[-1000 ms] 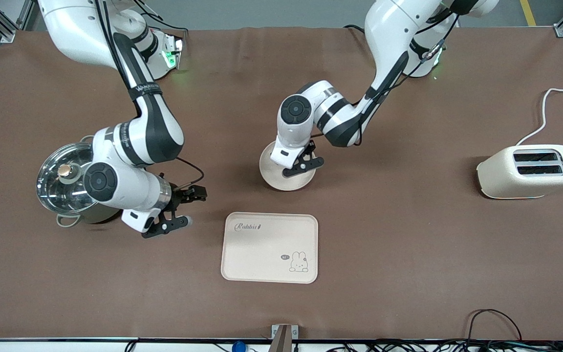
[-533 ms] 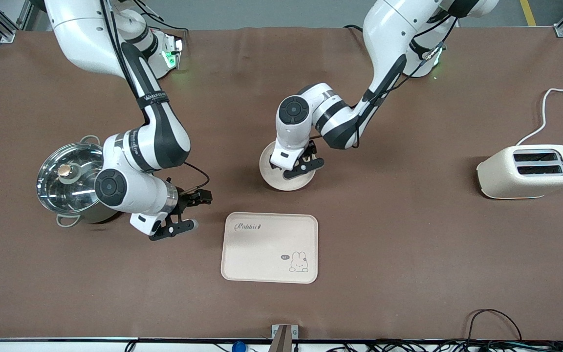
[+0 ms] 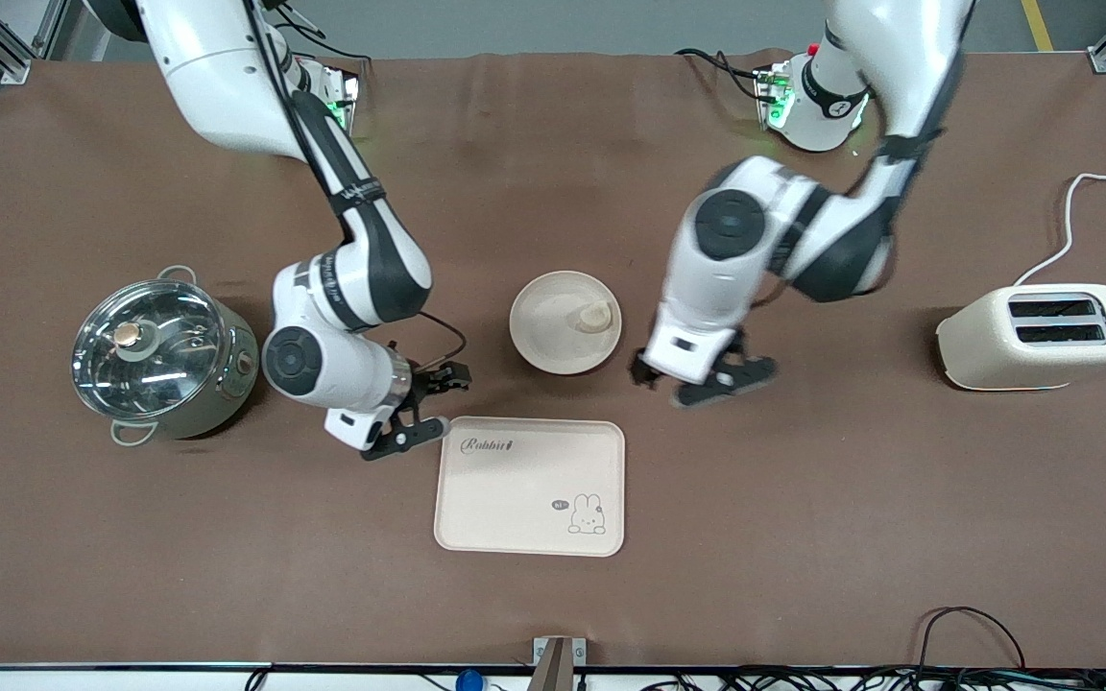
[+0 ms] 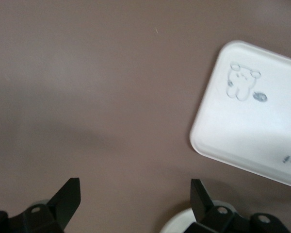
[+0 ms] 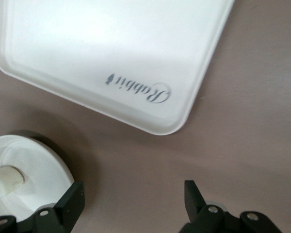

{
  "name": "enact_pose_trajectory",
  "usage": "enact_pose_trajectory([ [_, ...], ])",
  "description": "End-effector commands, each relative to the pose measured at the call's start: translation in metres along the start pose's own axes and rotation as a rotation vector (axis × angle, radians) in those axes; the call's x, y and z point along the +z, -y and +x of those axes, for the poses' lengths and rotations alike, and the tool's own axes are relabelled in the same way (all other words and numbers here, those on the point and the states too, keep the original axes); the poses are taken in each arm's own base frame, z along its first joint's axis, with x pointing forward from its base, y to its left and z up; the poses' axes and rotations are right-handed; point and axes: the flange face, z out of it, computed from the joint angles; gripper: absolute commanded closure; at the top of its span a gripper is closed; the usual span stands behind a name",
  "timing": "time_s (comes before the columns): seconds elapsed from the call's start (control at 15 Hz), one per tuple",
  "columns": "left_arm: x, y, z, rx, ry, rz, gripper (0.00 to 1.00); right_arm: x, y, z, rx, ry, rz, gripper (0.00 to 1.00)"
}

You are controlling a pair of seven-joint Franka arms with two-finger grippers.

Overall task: Place bun in plate and plate on tray
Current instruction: 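Withdraw the left gripper while the right gripper reaches the plate rim, then grip the plate rim with the right gripper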

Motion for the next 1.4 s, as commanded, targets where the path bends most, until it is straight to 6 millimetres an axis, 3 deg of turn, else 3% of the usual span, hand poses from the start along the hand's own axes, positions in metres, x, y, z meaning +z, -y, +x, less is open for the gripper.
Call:
enact_pose_trajectory([
  [0.0, -0.027, 0.048, 0.027, 0.138, -0.008, 0.015, 0.00, 0.019, 0.029, -0.009, -0.028, 0.028, 0.010, 0.19],
  [0.13, -0.045, 0.080, 0.043, 0.202, -0.001, 0.031, 0.00, 0.029, 0.049, -0.016, -0.053, 0.051, 0.008, 0.26],
  [0.33, -0.090, 0.127, 0.055, 0.278, 0.018, 0.015, 0.00, 0.051, 0.079, -0.032, -0.102, 0.094, 0.016, 0.33],
  [0.47, -0.132, 0.154, 0.051, 0.315, 0.021, 0.014, 0.00, 0.065, 0.089, -0.043, -0.111, 0.122, 0.020, 0.35],
  [0.67, -0.189, 0.218, 0.045, 0.372, 0.031, 0.028, 0.00, 0.079, 0.115, -0.055, -0.130, 0.144, 0.041, 0.37],
  [0.73, -0.201, 0.235, 0.040, 0.378, 0.041, 0.014, 0.00, 0.081, 0.119, -0.057, -0.135, 0.146, 0.039, 0.37],
  [0.87, -0.228, 0.292, 0.036, 0.347, 0.048, -0.052, 0.00, 0.085, 0.116, -0.059, -0.127, 0.146, 0.036, 0.38],
  [0.93, -0.235, 0.306, 0.030, 0.346, 0.040, -0.054, 0.00, 0.084, 0.115, -0.058, -0.125, 0.143, 0.036, 0.38],
  [1.07, -0.235, 0.316, 0.011, 0.342, 0.026, -0.054, 0.00, 0.083, 0.107, -0.055, -0.114, 0.140, 0.036, 0.39],
  [1.13, -0.232, 0.311, 0.009, 0.347, 0.005, -0.057, 0.00, 0.083, 0.104, -0.054, -0.111, 0.140, 0.037, 0.39],
  [1.33, -0.231, 0.301, 0.025, 0.345, -0.007, -0.058, 0.00, 0.097, 0.096, -0.052, -0.102, 0.153, 0.031, 0.42],
])
